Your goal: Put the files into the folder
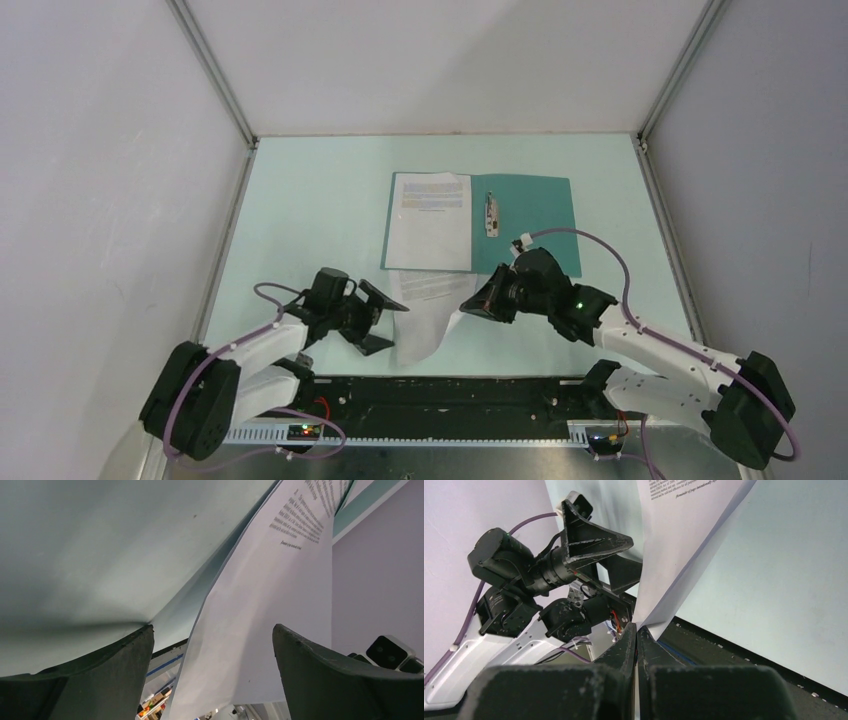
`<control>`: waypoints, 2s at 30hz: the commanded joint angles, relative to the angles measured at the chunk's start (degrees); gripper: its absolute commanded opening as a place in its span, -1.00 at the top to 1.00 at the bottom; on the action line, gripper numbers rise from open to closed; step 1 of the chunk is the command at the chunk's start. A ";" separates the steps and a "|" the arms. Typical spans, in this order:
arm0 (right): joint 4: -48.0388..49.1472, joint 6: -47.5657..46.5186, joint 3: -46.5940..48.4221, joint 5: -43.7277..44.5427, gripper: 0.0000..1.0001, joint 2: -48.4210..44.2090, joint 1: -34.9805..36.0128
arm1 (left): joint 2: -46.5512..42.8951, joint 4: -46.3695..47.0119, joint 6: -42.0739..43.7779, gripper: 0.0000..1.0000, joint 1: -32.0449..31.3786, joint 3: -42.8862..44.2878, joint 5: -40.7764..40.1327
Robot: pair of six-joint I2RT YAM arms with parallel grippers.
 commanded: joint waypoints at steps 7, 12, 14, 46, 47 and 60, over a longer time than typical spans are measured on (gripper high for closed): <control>-4.24 -0.10 1.68 1.03 1.00 -6.08 -0.42 | 4.95 14.61 -6.50 -0.40 -1.94 -1.41 -1.95; -6.31 0.11 1.60 1.43 1.00 -8.01 -0.42 | 5.56 16.03 -6.99 0.01 -1.93 -1.00 -2.23; -6.92 0.15 1.58 1.46 1.00 -8.54 -0.37 | 5.88 16.12 -6.90 0.13 -1.98 -0.73 -2.16; -10.14 0.85 1.59 2.64 1.00 -11.99 -0.21 | 9.48 22.92 -12.35 0.09 -9.15 -1.15 -6.17; -10.34 0.74 1.60 2.71 1.00 -12.22 -0.06 | 8.93 22.96 -12.36 0.19 -9.19 -1.20 -6.22; -24.31 -7.64 1.59 6.20 -0.72 -15.89 1.98 | -5.02 -8.40 13.79 1.00 -8.99 13.78 -7.66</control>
